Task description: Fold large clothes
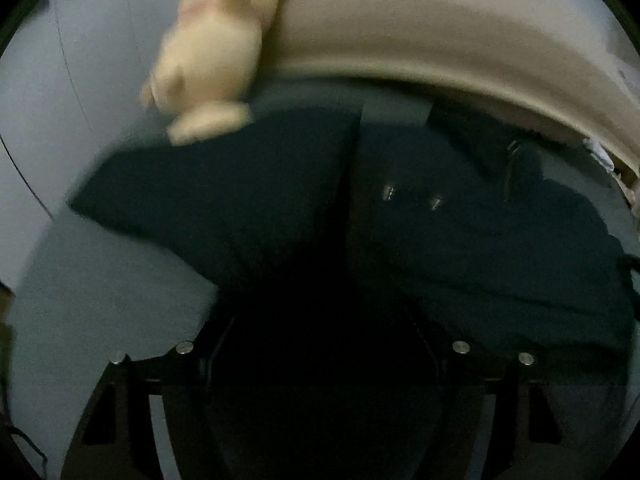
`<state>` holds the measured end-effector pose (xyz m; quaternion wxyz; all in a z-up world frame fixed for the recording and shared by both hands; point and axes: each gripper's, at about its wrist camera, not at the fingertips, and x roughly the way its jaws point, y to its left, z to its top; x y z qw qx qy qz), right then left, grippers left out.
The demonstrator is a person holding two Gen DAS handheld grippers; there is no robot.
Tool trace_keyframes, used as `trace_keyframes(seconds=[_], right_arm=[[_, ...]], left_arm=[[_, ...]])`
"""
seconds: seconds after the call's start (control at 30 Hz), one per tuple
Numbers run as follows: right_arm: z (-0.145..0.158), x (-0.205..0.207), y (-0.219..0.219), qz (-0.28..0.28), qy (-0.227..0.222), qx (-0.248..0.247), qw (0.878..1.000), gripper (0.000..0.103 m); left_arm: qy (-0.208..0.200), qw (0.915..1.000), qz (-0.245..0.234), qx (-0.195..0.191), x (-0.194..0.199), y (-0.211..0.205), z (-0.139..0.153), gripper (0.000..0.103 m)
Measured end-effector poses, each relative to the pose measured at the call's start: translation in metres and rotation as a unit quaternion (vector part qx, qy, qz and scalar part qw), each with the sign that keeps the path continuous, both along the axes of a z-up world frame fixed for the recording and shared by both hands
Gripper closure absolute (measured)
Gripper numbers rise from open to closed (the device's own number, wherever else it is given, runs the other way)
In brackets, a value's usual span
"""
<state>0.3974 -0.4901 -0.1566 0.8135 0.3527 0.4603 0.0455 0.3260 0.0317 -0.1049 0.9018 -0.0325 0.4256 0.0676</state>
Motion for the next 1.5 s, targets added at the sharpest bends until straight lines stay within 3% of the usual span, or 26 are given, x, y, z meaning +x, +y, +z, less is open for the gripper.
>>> trace_keyframes(seconds=[0.03,0.1,0.17,0.27,0.37,0.47,0.53,0.57,0.67,0.77,0.87,0.97,1.1,1.17,1.2,1.3,1.37,1.43,1.5], right_arm=[[-0.001,0.003,0.004,0.006,0.006,-0.015,1.000,0.063],[0.000,0.008,0.010,0.018,0.009,-0.040,0.999,0.070],[0.005,0.010,0.018,0.031,0.002,-0.062,0.998,0.079],[0.025,0.009,0.034,0.054,-0.019,-0.108,0.992,0.088],[0.048,0.005,0.050,0.068,-0.047,-0.172,0.982,0.090],[0.046,0.000,0.054,0.065,-0.057,-0.234,0.968,0.091],[0.019,0.005,0.052,0.068,-0.019,-0.259,0.963,0.091],[0.006,0.005,0.048,0.061,-0.006,-0.254,0.965,0.090],[0.007,0.003,0.042,0.032,-0.011,-0.231,0.972,0.081],[0.030,-0.005,0.034,0.011,-0.022,-0.219,0.975,0.077],[0.064,-0.018,0.047,-0.005,-0.065,-0.235,0.970,0.076],[0.082,-0.030,0.062,0.021,-0.100,-0.187,0.977,0.075],[0.051,-0.030,0.076,0.070,-0.068,-0.153,0.983,0.075],[0.013,-0.025,0.064,0.056,-0.007,-0.158,0.986,0.074],[-0.003,-0.023,0.057,0.061,0.007,-0.127,0.990,0.074],[-0.004,-0.020,0.054,0.060,0.000,-0.123,0.991,0.075],[0.007,-0.019,0.060,0.053,0.008,-0.148,0.988,0.069],[0.024,-0.033,0.074,0.048,-0.016,-0.156,0.986,0.023],[0.047,-0.049,0.091,0.042,-0.063,-0.182,0.980,0.008]], left_arm=[[-0.023,0.9996,0.004,0.014,-0.007,-0.003,0.011,0.027],[-0.062,0.9980,-0.004,0.015,-0.014,-0.011,0.031,0.026],[-0.070,0.9972,-0.020,0.018,-0.003,-0.021,0.036,0.023],[-0.038,0.9969,-0.049,0.049,0.028,-0.044,0.012,0.023],[0.056,0.9941,-0.047,0.079,0.054,-0.053,-0.037,0.023],[0.047,0.9931,-0.051,0.094,0.051,-0.058,-0.050,0.019],[0.048,0.9920,-0.053,0.104,0.050,-0.062,-0.053,0.017],[0.050,0.9925,-0.050,0.100,0.050,-0.061,-0.054,0.017],[0.051,0.9926,-0.052,0.097,0.050,-0.060,-0.057,0.014],[0.046,0.9930,-0.053,0.095,0.047,-0.058,-0.057,0.014],[0.042,0.9932,-0.051,0.096,0.059,-0.053,-0.060,0.014],[0.041,0.9933,-0.051,0.095,0.057,-0.053,-0.061,0.014],[0.038,0.9934,-0.050,0.095,0.057,-0.052,-0.061,0.014],[0.036,0.9936,-0.050,0.095,0.055,-0.053,-0.062,0.013],[0.034,0.9935,-0.049,0.097,0.055,-0.053,-0.062,0.013],[0.031,0.9936,-0.046,0.098,0.053,-0.053,-0.063,0.010],[0.029,0.9939,-0.044,0.097,0.053,-0.052,-0.063,0.009],[0.026,0.9942,-0.055,0.089,0.050,-0.051,-0.058,0.010],[0.027,0.9935,-0.076,0.080,0.044,-0.049,-0.048,0.010]])
